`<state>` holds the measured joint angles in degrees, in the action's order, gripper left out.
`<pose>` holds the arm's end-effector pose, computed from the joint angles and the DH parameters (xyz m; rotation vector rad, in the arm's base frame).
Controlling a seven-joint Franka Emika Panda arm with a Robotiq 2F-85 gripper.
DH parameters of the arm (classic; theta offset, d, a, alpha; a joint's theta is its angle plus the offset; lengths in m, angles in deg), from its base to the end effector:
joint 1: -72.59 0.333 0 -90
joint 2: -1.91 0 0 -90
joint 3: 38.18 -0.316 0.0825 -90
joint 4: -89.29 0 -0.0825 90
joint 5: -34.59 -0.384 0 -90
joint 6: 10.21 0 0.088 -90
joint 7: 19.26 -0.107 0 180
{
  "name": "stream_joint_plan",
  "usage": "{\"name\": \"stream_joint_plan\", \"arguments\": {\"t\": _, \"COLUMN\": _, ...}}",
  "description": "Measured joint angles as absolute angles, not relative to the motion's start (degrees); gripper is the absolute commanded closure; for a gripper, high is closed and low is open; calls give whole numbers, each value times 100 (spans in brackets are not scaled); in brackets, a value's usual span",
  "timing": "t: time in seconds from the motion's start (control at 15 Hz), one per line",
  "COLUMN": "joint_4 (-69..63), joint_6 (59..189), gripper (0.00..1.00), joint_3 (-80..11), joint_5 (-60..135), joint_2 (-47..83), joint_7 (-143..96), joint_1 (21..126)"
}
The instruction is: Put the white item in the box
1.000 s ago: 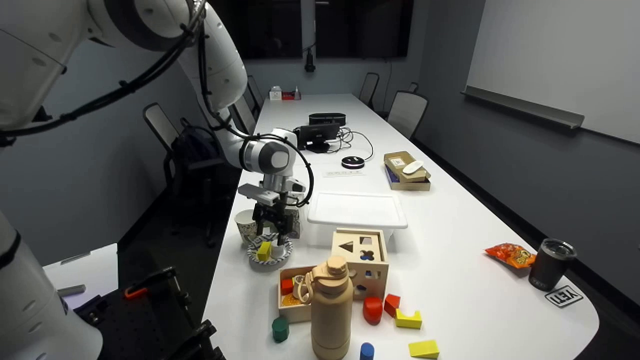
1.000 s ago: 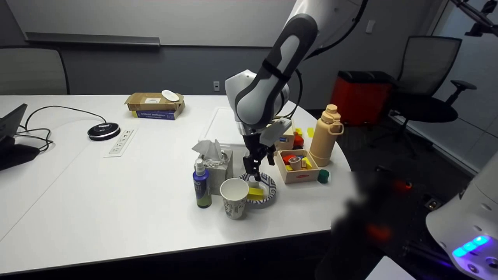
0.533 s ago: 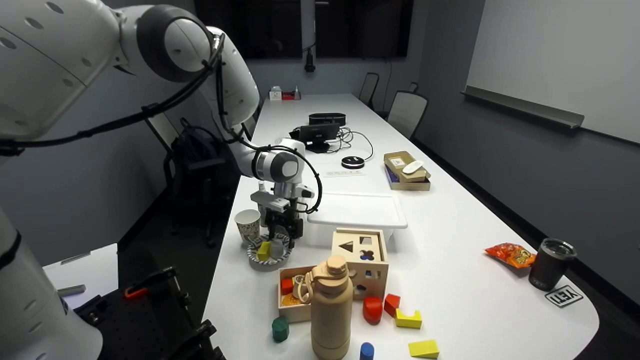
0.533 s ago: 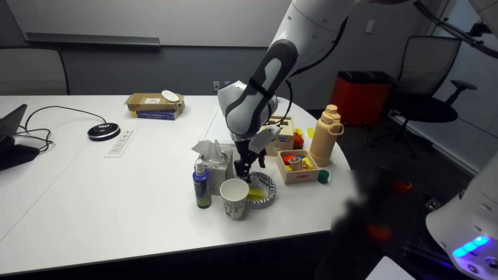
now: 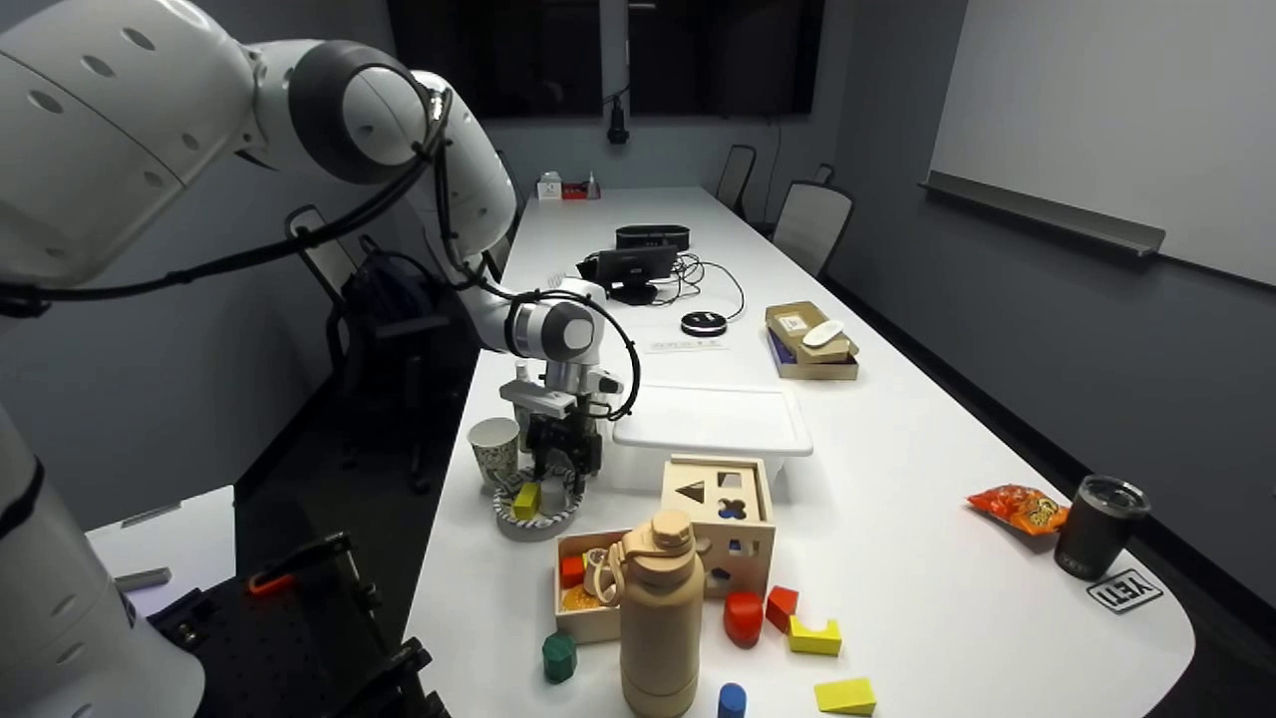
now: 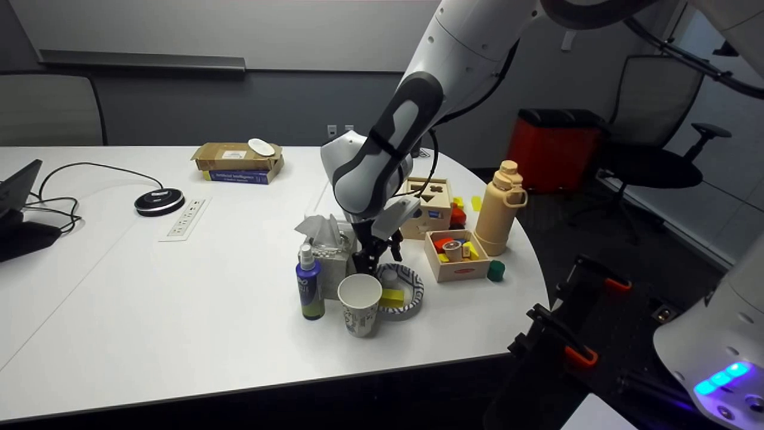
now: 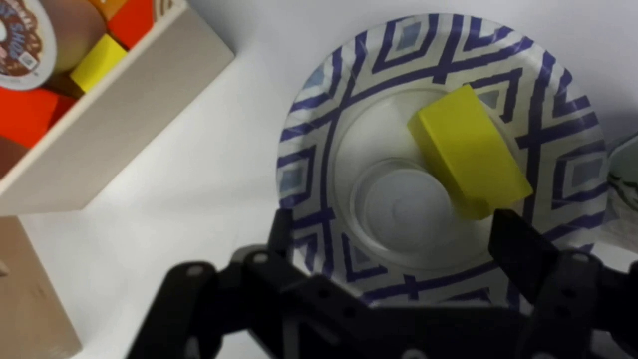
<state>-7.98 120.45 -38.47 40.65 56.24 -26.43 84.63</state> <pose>0.5907 0.1266 0.0204 2.9620 0.2561 -0.5249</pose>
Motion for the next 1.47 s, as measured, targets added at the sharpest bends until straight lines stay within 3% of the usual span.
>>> {"name": "stream_joint_plan", "arguments": {"t": 0.73, "joint_4": -739, "joint_6": 11659, "gripper": 0, "joint_3": -3773, "joint_5": 4130, "joint_2": 5644, "joint_7": -3013, "joint_1": 8592}}
{"name": "stream_joint_plan", "arguments": {"t": 0.8, "joint_4": -740, "joint_6": 11659, "gripper": 25, "joint_3": -3775, "joint_5": 4130, "joint_2": 5644, "joint_7": -3082, "joint_1": 8628}}
{"name": "stream_joint_plan", "arguments": {"t": 0.87, "joint_4": -740, "joint_6": 11659, "gripper": 26, "joint_3": -3776, "joint_5": 4130, "joint_2": 5644, "joint_7": -3118, "joint_1": 8663}}
{"name": "stream_joint_plan", "arguments": {"t": 1.33, "joint_4": -762, "joint_6": 11659, "gripper": 80, "joint_3": -3755, "joint_5": 4130, "joint_2": 5644, "joint_7": -3216, "joint_1": 8748}}
{"name": "stream_joint_plan", "arguments": {"t": 1.47, "joint_4": -762, "joint_6": 11659, "gripper": 85, "joint_3": -3738, "joint_5": 4130, "joint_2": 5637, "joint_7": -3217, "joint_1": 8748}}
